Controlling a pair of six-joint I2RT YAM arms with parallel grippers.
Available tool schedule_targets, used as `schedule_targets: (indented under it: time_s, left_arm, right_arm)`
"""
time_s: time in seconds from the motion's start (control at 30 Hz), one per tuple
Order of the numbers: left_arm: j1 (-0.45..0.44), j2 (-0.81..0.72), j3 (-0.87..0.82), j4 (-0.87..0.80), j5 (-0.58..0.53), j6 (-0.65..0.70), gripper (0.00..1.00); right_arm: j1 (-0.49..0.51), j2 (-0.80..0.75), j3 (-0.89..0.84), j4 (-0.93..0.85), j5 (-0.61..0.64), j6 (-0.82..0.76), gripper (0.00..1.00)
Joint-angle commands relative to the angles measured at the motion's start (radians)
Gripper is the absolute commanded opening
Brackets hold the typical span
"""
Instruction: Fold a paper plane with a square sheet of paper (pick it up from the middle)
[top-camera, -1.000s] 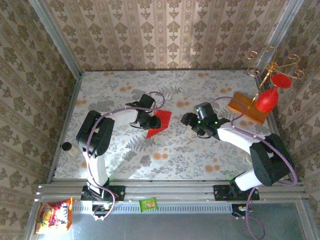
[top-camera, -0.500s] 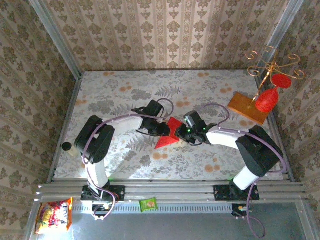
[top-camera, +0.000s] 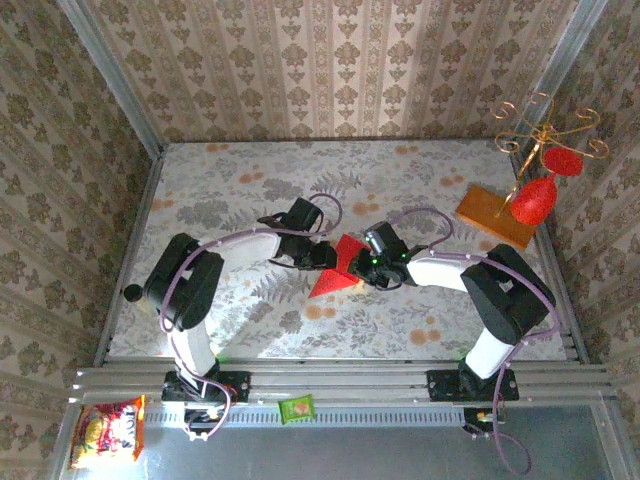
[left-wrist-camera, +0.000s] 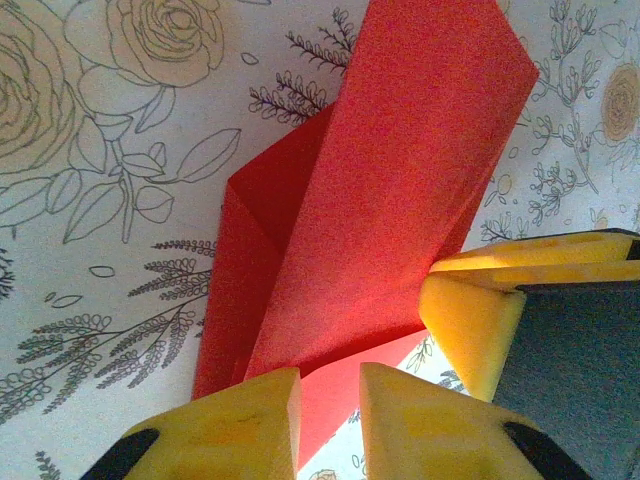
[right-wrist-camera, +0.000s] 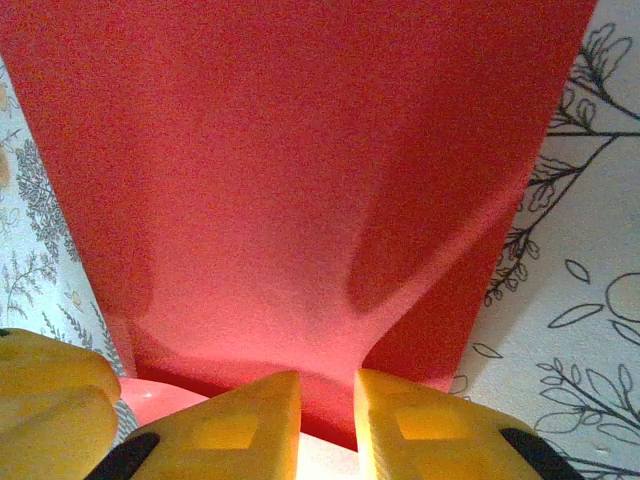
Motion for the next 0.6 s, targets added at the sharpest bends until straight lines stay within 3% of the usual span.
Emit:
schedule_targets:
  time_s: [0.0, 0.23, 0.43, 0.57]
  left_arm:
    - [0.009, 0.038, -0.005, -0.008, -0.005, -0.014, 0.22]
    - [0.016, 0.082, -0.008, -0.004, -0.034, -0.019, 0.20]
    - [0.030, 0.094, -0.031, 0.010, -0.028, -0.054, 0.20]
    - [0.052, 0.096, -0.050, 0.023, 0.000, -0.082, 0.20]
  right_arm:
    - [0.004, 0.003, 0.030, -0.038, -0.005, -0.022, 0.24]
    - [0.004, -0.083, 0.010, -0.024, 0.013, -0.013, 0.29]
    - [0.003, -0.160, -0.089, -0.008, 0.072, 0.064, 0.39]
    - [0.004, -0.170, -0.143, 0.048, 0.047, 0.131, 0.42]
